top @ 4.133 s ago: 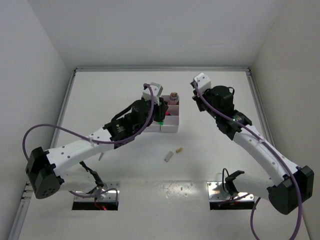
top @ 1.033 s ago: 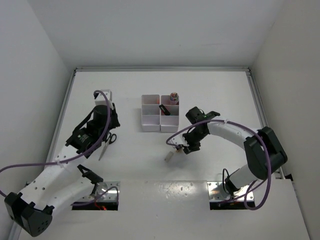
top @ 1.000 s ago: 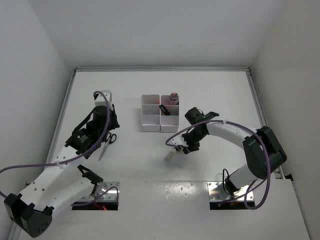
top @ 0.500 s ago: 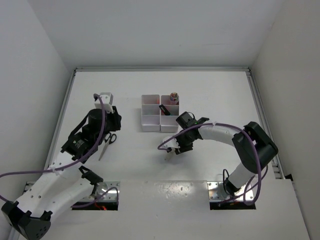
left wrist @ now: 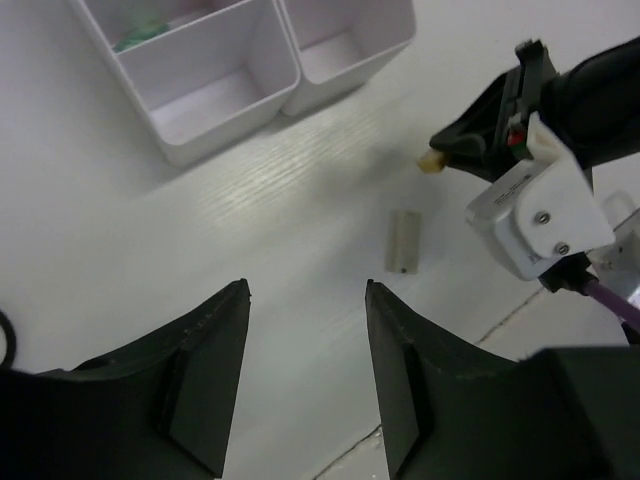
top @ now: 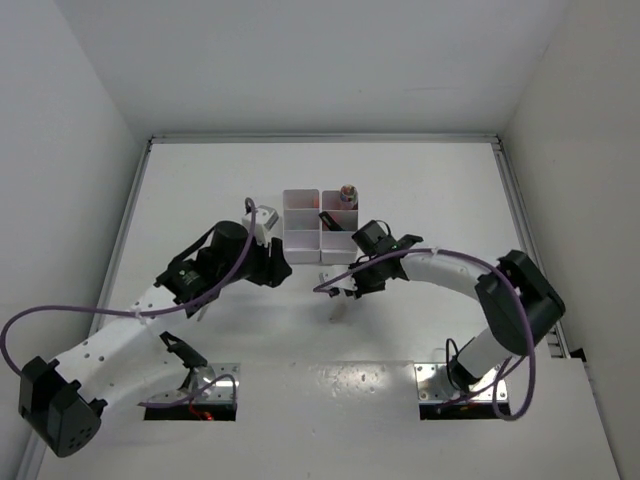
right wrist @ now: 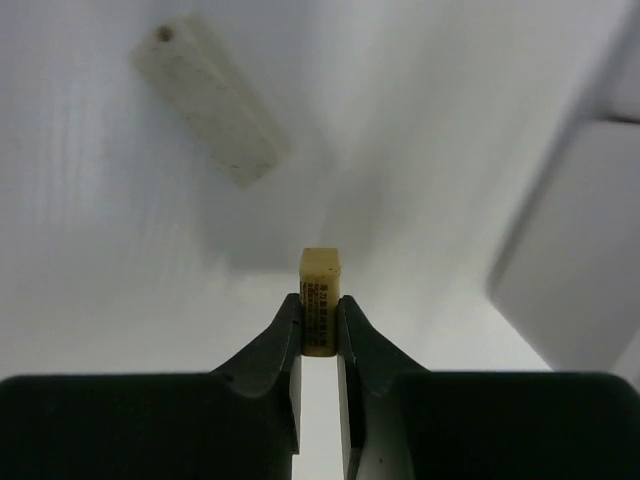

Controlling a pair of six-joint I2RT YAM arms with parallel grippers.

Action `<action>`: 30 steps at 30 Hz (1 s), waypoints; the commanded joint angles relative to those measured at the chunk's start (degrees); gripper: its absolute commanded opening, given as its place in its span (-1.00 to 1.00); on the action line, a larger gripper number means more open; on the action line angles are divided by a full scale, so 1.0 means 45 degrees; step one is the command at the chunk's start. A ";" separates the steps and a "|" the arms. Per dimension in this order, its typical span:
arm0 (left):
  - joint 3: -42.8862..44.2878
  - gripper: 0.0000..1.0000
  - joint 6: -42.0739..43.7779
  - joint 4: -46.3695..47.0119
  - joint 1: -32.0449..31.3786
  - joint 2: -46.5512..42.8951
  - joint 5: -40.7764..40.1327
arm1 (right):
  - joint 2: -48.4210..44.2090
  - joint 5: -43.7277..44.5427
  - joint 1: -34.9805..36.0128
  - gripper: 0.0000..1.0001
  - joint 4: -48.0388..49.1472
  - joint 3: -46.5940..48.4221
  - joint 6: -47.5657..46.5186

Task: Sort the stationery into containers
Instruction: Pick up the stationery from the center of the board, then place the stationery in the storage box.

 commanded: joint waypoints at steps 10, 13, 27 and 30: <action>-0.0294 0.08 -0.2385 0.1143 -0.0708 0.1830 0.0414 | -0.2332 0.3132 -0.0010 -0.99 0.3788 0.0795 0.3217; -0.0295 0.01 -0.2659 0.1628 -0.0825 0.2182 0.0549 | -0.1805 0.3875 -0.0010 -0.99 0.4667 0.0795 0.3334; -0.1077 0.01 -0.3383 0.3232 -0.1352 0.3041 0.0688 | -0.1371 0.4756 -0.0010 -0.01 0.6076 0.0776 0.4097; -0.1213 -0.04 -0.3383 0.3700 -0.1469 0.3199 0.0958 | -0.1761 0.4484 -0.0010 -0.06 0.5765 0.0776 0.4330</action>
